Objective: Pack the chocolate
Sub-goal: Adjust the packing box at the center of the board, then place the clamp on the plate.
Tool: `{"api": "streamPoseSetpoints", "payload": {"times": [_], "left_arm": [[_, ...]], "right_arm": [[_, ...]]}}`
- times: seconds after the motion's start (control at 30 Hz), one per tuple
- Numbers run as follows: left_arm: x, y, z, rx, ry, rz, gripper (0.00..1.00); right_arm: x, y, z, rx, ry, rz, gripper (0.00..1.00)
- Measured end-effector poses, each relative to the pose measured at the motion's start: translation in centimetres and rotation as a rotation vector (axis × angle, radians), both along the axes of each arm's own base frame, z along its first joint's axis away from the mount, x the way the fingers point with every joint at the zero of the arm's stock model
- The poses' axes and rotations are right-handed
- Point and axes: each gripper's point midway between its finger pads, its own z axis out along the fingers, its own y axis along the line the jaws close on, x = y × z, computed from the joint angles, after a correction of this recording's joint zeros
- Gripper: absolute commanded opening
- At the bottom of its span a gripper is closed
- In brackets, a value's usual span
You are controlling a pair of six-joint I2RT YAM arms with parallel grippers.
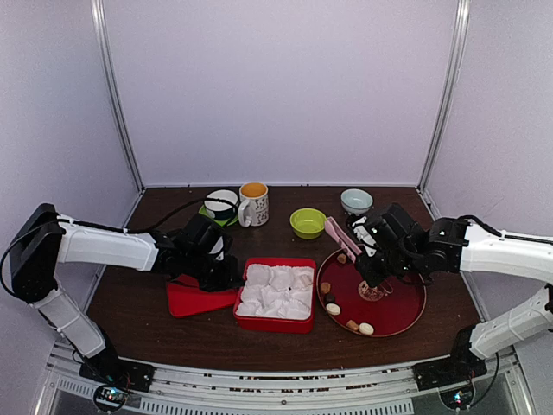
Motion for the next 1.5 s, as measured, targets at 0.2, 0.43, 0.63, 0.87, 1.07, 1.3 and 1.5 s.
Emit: {"api": "streamPoseSetpoints", "payload": {"times": [0.2,0.43,0.63,0.87,1.07,1.3,1.5], "left_arm": [[0.4,0.2,-0.1,-0.002,-0.001,0.042,0.01],[1.1,0.8,-0.1,0.005,-0.014,0.112,0.03],[1.5,1.2,0.1,0.028,-0.027,0.132,0.07],[1.7,1.2,0.4,0.034,-0.035,0.135,0.18],[2.1,0.6,1.1,0.009,-0.055,0.134,0.32],[2.3,0.1,3.5,-0.034,-0.122,0.104,0.57],[2.6,0.1,8.0,-0.105,-0.242,0.081,0.71]], "right_arm": [[-1.2,-0.5,-0.4,-0.003,0.052,0.015,0.28],[-3.6,-0.9,-1.2,0.033,0.158,0.031,0.29],[-6.6,-1.7,-4.2,0.025,0.309,0.053,0.31],[-8.2,-1.5,-4.8,0.048,0.402,0.059,0.33],[-8.8,-1.6,-5.7,0.022,0.454,0.058,0.34],[-8.6,-1.4,-6.3,-0.016,0.482,0.053,0.37],[-8.1,-1.0,-6.3,-0.027,0.477,0.059,0.39]]}}
